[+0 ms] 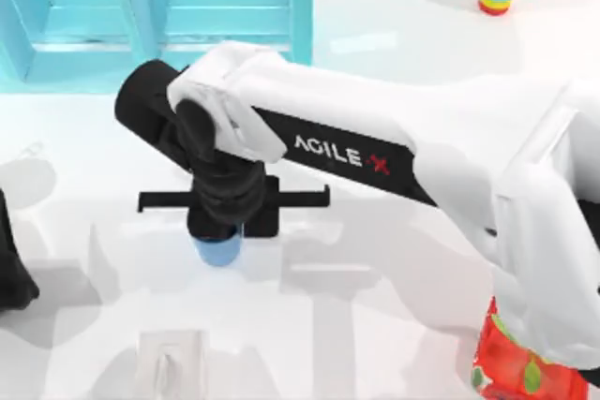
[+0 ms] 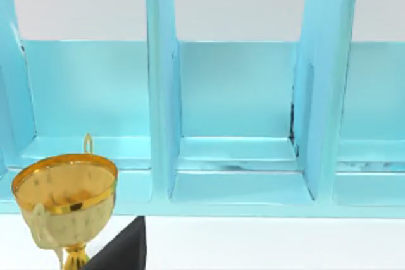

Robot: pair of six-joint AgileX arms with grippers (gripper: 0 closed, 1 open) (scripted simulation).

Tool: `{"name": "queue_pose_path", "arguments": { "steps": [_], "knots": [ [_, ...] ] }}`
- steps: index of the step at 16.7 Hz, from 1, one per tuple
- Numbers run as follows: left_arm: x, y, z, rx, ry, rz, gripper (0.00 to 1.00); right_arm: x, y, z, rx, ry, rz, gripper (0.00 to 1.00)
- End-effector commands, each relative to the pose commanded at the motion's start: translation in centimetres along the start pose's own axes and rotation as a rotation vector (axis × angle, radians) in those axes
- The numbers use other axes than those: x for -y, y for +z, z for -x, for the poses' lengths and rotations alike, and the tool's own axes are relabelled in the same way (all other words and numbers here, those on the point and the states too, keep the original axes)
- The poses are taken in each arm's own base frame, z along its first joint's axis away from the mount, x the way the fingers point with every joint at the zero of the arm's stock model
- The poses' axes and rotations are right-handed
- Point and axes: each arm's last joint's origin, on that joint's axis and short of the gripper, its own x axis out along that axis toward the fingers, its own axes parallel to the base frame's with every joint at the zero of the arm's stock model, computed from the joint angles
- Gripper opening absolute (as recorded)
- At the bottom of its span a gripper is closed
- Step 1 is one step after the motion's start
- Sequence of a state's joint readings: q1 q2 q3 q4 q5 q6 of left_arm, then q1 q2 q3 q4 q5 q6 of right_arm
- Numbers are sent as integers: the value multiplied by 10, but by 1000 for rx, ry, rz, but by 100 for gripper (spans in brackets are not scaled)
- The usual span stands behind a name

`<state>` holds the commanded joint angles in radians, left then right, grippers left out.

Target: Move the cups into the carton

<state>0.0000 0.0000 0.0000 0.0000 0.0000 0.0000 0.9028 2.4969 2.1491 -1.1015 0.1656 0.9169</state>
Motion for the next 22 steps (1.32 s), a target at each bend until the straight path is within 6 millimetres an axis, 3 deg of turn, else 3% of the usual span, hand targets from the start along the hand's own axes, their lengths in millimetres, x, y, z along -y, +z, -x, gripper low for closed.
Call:
{"name": "queue_pose_path", "arguments": {
  "steps": [8, 10, 16, 18, 22],
  "knots": [
    [0, 0, 0, 0, 0, 0, 100, 3, 0, 5, 0, 0, 4, 0],
    [0, 0, 0, 0, 0, 0, 100, 17, 6, 19, -2, -6, 8, 0],
    [0, 0, 0, 0, 0, 0, 100, 86, 18, 91, 6, 7, 2, 0],
    [0, 0, 0, 0, 0, 0, 100, 98, 19, 99, 1, 4, 2, 0],
    [0, 0, 0, 0, 0, 0, 100, 97, 18, 99, 3, 5, 5, 0]
  ]
}}
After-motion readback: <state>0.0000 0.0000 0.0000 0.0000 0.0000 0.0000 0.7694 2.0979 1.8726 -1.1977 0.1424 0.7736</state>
